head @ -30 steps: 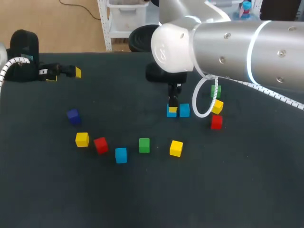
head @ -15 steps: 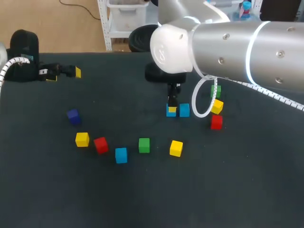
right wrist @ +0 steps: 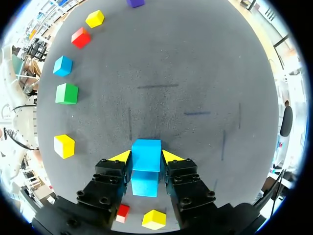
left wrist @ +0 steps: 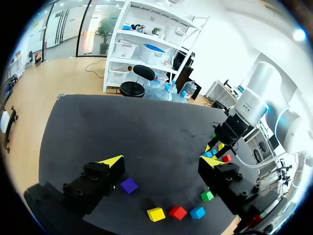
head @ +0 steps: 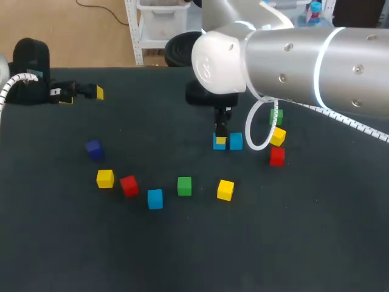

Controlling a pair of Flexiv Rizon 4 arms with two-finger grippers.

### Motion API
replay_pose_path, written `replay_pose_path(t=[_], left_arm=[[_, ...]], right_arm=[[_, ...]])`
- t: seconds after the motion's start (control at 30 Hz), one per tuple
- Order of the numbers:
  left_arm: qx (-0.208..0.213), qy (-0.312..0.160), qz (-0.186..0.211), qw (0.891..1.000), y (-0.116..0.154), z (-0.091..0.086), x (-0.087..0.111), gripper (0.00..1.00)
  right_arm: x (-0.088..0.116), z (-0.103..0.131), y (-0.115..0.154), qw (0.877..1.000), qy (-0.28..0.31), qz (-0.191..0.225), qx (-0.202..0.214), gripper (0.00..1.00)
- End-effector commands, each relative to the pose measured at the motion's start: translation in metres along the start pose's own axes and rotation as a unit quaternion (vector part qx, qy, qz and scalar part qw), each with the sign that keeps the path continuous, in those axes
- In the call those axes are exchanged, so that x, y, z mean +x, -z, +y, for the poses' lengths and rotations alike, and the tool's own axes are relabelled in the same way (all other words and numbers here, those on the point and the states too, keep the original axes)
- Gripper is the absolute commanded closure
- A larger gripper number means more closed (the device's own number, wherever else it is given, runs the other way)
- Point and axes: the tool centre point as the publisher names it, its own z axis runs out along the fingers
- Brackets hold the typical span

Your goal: Place the blue cubes, place green cubes on the blue cubes, place the yellow cubes on the green cubes, then place the red cubes on the yellow cubes, and place purple cube on the red cubes.

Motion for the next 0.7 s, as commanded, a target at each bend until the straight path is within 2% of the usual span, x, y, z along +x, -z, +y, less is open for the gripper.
replay_pose_path(t=[0.03, 0.7], left_arm=[[0.003, -0.001, -0.003, 1.0, -0.0001, 0.0013, 0.0012, 0.0], [0.003, -0.001, -0.003, 1.0, -0.0001, 0.0013, 0.0012, 0.0]], right_arm=[[0.0011, 0.0004, -0.0011, 1.0, 0.0, 0.0, 0.0, 1.0], [-0.0004, -0.0019, 0.0004, 1.0, -0.004, 0.003, 0.002, 1.0]])
